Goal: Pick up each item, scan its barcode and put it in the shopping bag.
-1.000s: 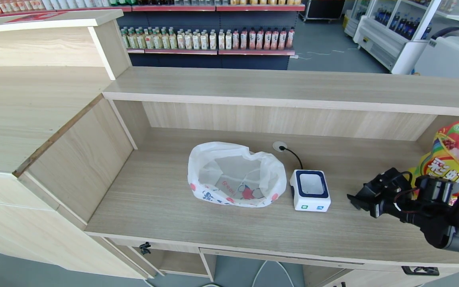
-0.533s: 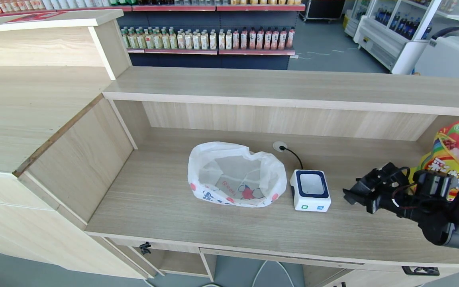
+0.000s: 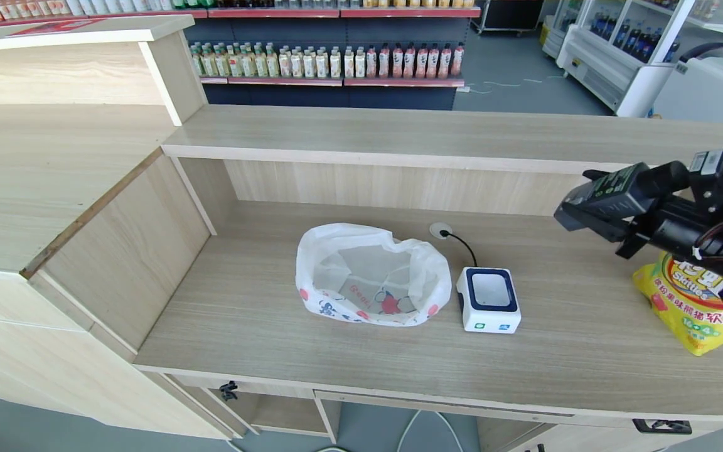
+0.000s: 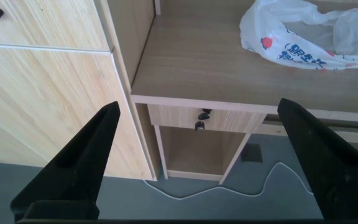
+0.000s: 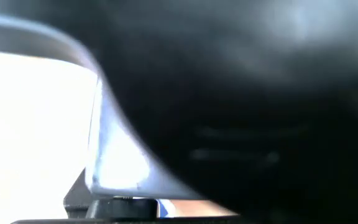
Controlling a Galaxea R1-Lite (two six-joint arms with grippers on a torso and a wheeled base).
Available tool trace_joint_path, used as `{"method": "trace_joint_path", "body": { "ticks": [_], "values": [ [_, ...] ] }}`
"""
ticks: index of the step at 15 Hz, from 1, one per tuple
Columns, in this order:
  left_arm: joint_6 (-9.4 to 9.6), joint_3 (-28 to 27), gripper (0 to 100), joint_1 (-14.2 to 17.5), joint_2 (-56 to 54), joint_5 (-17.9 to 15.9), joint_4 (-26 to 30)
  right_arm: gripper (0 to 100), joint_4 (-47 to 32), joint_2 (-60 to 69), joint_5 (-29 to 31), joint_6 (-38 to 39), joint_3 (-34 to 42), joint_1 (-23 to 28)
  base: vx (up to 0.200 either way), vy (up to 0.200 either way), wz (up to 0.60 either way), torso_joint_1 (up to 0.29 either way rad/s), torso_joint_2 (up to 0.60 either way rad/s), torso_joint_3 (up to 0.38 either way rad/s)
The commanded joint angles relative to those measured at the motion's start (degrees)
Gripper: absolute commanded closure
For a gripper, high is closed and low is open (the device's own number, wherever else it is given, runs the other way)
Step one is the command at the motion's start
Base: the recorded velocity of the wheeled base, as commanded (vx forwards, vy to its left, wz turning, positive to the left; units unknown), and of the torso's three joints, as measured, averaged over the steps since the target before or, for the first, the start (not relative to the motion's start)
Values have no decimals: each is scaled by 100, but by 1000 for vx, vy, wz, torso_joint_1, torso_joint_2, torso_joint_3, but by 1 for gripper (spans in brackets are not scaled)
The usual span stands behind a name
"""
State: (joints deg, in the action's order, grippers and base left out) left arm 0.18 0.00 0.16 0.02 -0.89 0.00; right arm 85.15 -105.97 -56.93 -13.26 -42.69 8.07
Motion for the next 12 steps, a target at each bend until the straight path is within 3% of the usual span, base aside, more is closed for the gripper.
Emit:
{"method": "trace_joint_path", "body": {
  "ticks": [1, 5, 12],
  "values": [
    [-1, 0, 0, 2, -2, 1, 0, 100, 327, 1175, -477, 8, -328, -728, 0, 0, 0, 0, 0, 0],
    [-1, 0, 0, 2, -2, 1, 0, 100, 327, 1219, -1224, -1284, -916, -1800, 0, 0, 0, 0, 0, 0],
    [-1, 0, 0, 2, -2, 1, 0, 100, 327, 859, -1250, -2137, -1013, -3751, 0, 0, 0, 0, 0, 0]
  ]
}}
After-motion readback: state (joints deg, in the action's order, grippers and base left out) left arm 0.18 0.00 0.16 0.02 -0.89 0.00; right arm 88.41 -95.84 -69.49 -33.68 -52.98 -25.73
